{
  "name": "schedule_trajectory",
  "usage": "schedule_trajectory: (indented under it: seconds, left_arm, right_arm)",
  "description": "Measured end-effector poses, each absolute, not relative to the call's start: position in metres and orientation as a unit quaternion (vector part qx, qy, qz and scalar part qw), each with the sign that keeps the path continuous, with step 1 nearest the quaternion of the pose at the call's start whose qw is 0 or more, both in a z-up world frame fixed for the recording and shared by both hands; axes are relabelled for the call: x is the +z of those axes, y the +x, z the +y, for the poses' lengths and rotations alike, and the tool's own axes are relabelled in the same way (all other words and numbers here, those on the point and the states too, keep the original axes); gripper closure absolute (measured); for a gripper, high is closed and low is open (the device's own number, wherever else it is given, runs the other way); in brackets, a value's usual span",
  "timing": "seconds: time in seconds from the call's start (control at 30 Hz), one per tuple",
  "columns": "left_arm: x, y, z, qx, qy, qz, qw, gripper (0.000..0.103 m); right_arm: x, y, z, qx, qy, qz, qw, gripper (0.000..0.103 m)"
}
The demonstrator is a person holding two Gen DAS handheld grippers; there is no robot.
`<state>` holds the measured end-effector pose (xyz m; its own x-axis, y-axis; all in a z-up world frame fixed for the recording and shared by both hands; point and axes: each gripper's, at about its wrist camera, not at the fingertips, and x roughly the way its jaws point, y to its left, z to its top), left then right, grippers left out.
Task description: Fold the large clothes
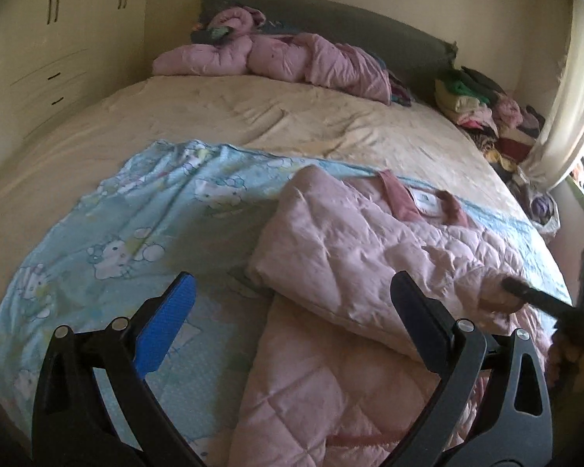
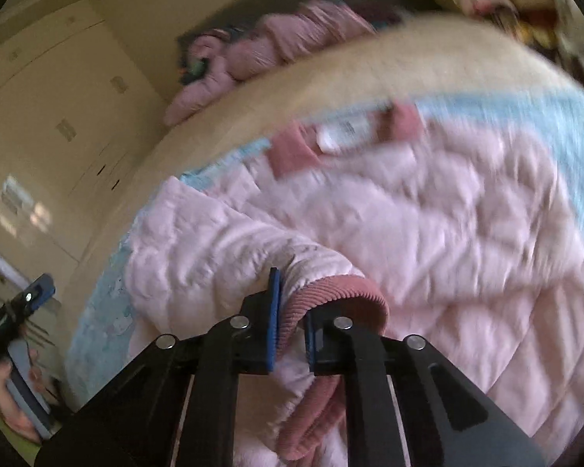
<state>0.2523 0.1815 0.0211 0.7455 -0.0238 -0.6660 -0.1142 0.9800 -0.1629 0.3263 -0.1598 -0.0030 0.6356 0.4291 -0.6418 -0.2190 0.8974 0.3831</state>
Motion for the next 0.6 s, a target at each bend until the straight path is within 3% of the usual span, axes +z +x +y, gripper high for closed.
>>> schedule_trajectory:
  seconds: [0.33, 0.6]
  left_arm:
    - [0.024, 0.273, 0.182, 0.021, -0.153, 0.346, 0.925, 0.009]
    - [0.013, 0.309, 0.169, 0.02, -0.18, 0.354, 0.917, 0.009]
  right_arm:
    - [0.093, 0.326, -0.169, 0.18, 0.032, 0.266, 0.947, 0.098]
    - [0.105, 0.344, -0.198, 0.129, 0.002, 0.247, 0.96, 0.098]
